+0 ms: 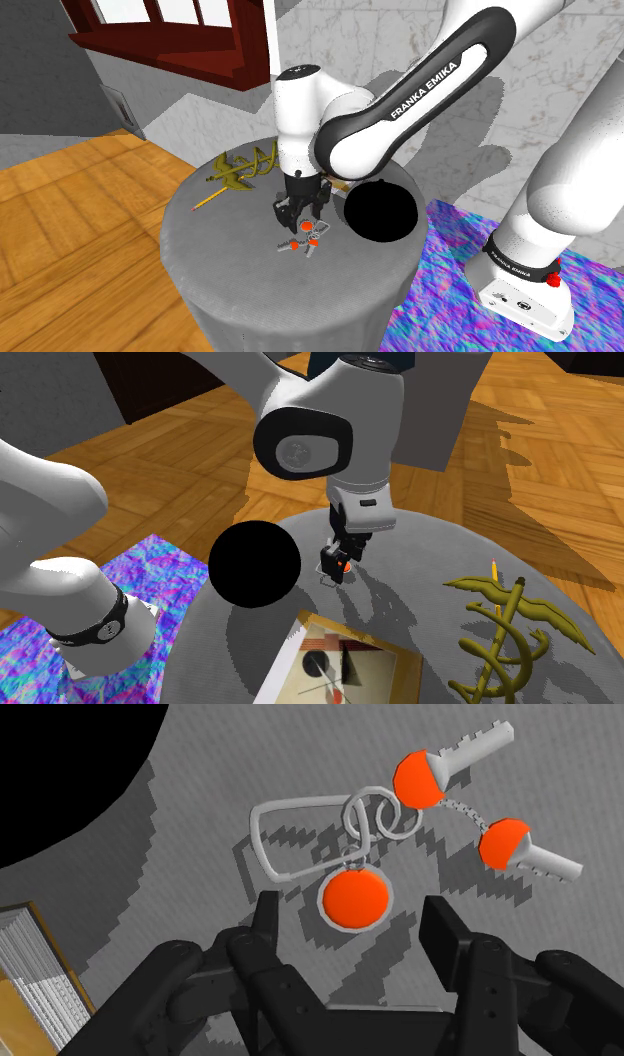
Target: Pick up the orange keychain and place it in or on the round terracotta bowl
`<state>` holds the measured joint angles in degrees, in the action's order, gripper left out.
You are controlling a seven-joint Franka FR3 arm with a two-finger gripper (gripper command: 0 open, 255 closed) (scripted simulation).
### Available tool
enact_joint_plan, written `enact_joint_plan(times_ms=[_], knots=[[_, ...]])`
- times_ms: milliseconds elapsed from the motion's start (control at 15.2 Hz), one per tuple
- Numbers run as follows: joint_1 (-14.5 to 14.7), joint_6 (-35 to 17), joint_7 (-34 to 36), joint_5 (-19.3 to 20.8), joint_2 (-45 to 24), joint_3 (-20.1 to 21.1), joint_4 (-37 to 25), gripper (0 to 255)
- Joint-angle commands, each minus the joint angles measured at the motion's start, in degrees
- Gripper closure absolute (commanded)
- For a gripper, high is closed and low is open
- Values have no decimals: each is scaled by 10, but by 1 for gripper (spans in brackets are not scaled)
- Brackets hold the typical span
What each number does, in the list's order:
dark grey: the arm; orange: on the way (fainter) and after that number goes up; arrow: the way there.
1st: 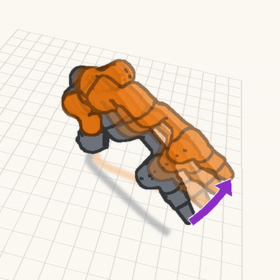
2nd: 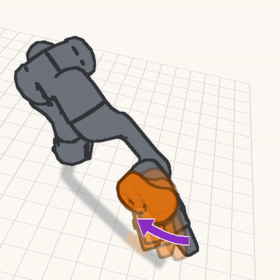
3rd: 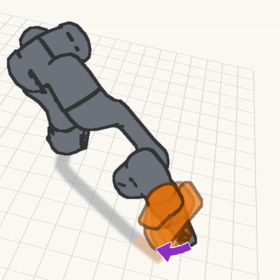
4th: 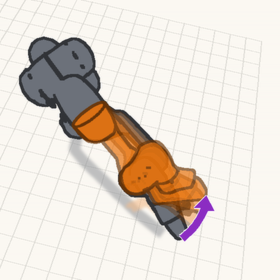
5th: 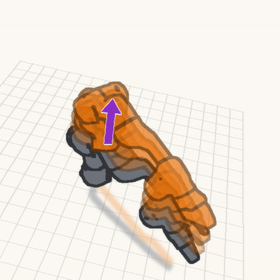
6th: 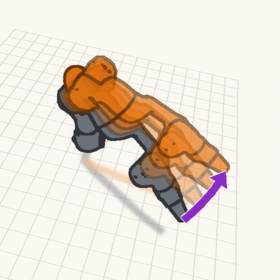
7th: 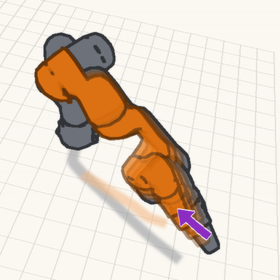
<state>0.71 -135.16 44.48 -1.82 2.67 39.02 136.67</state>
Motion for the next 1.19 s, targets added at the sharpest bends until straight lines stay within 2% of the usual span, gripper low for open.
enact_joint_plan(times_ms=[0,264,1122], knots=[[0,-3,0,-1,-2,0,1,255],[0,-3,1,1,-4,1,0,255],[6,104,-39,-51,70,-14,-46,255]])
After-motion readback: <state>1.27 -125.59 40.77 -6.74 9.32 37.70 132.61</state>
